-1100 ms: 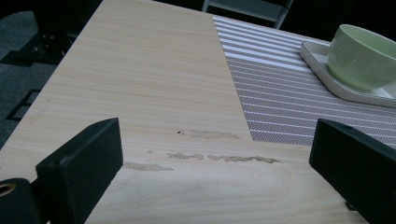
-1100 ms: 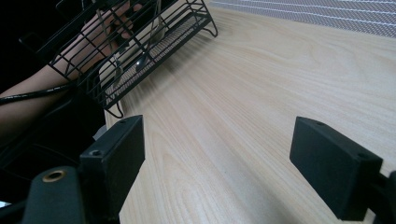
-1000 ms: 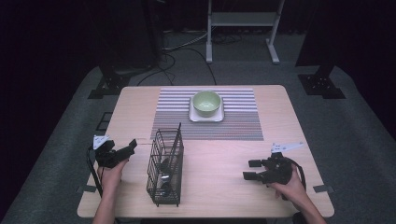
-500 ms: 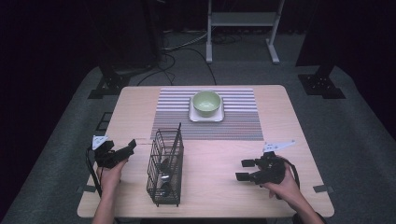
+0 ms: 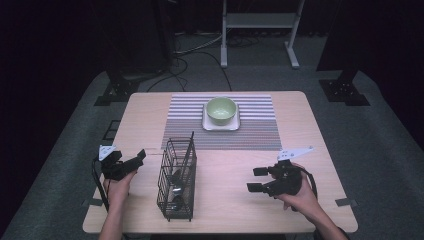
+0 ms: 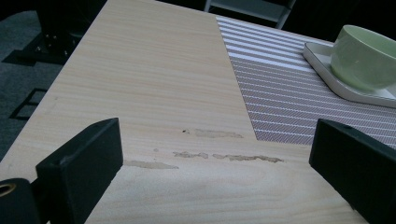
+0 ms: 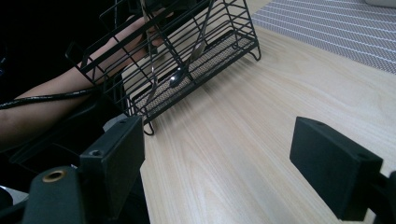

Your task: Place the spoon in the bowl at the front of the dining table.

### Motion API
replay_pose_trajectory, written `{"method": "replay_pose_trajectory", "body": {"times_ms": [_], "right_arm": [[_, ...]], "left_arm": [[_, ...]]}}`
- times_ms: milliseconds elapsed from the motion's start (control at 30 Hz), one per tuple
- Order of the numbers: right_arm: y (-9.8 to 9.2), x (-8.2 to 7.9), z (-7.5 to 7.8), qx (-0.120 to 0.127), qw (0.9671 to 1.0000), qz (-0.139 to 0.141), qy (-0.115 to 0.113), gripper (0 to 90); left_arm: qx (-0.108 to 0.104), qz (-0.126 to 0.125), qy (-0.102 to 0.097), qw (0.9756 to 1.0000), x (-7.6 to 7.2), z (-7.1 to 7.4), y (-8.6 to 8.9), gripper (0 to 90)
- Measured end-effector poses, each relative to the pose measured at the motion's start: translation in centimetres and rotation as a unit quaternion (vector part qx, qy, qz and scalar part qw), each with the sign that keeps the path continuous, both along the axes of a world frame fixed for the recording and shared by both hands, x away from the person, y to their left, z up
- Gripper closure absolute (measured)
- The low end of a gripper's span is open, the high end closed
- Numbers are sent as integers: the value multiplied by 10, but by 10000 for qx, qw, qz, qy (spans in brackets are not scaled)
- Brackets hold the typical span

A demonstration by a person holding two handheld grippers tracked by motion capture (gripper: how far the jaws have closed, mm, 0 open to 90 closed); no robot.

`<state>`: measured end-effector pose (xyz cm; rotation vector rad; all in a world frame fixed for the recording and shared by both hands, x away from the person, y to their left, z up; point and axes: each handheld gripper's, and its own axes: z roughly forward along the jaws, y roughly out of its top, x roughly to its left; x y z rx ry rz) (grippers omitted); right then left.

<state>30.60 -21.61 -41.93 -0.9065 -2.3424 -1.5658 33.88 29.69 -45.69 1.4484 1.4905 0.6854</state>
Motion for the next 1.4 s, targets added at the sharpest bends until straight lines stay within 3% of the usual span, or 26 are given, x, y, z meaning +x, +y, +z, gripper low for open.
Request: {"method": "replay_pose_trajectory", "body": {"times_ms": [833, 1400], "right_arm": [[27, 2, 20, 62, 9995, 298, 61, 159], [43, 3, 38, -25, 9986, 525, -100, 159]], "left_arm": [[23, -3, 4, 10000, 0, 0, 0, 16], [11, 11, -6, 10000, -1, 0, 0, 16]]}}
